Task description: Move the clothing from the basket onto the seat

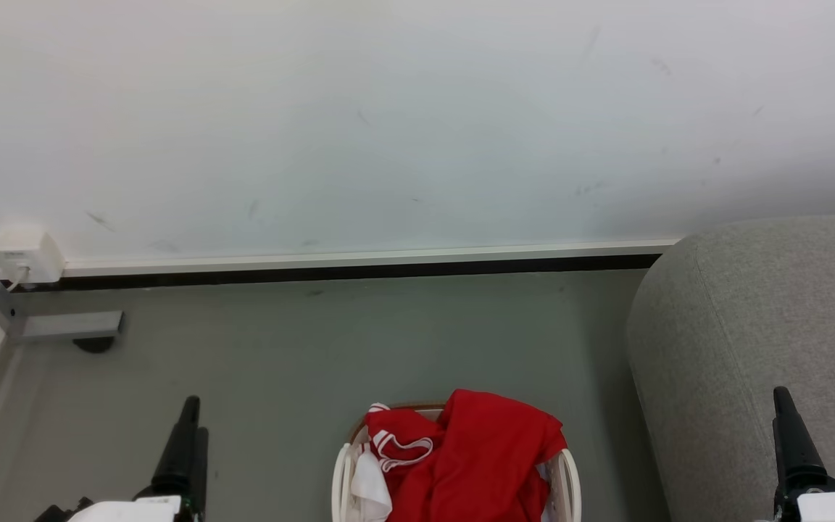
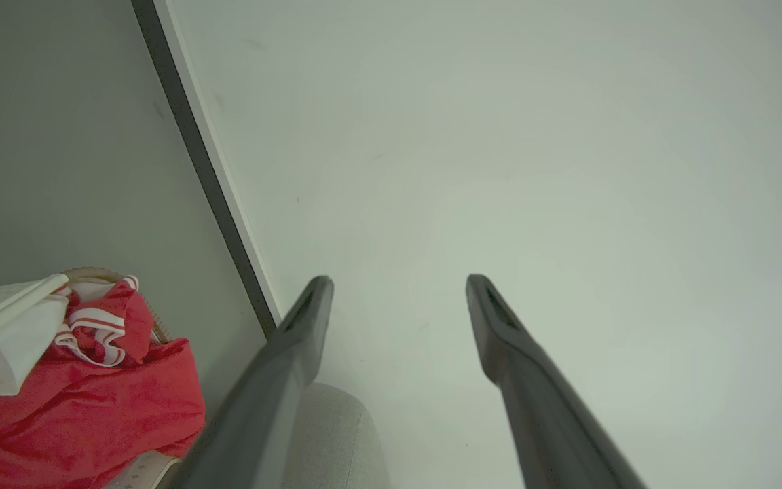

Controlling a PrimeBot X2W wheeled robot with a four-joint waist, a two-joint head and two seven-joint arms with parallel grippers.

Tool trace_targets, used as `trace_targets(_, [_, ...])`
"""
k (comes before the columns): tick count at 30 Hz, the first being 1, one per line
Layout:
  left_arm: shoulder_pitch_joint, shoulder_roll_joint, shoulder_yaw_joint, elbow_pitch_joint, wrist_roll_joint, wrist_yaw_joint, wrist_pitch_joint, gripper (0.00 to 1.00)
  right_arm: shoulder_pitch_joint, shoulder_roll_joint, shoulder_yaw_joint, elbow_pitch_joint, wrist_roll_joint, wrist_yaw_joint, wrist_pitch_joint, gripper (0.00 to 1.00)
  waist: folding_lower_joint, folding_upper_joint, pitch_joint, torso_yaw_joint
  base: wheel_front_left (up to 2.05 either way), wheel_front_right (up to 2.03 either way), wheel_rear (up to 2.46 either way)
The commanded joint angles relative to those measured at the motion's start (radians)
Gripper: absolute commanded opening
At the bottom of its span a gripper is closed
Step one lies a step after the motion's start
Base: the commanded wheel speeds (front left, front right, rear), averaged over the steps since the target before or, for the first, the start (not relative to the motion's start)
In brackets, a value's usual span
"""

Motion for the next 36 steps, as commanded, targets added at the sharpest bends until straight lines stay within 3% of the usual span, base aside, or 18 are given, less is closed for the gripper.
trace_targets(1, [-0.010, 0.006, -0.003, -0.020, 0.047, -0.003, -0.013, 1.00, -0.007, -0.010, 0.005, -0.028, -0.075, 0.000, -0.013, 1.00, 0.0000, 0.0000, 0.000, 0.001, 0.00, 0.00, 0.00])
trace_targets(20, [0.004, 0.009, -0.057, -0.070, 0.438, 0.028, -0.089, 1.00, 0.013, -0.013, 0.052, -0.071, -0.506, -0.001, -0.090, 1.00, 0.0000, 0.0000, 0.002, 0.010, 0.00, 0.00, 0.00])
trace_targets(36, [0.025, 0.010, -0.097, -0.104, 0.672, 0.033, -0.140, 1.00, 0.027, -0.015, 0.077, -0.069, -0.741, -0.001, -0.140, 1.00, 0.0000, 0.0000, 0.001, 0.020, 0.00, 0.00, 0.00])
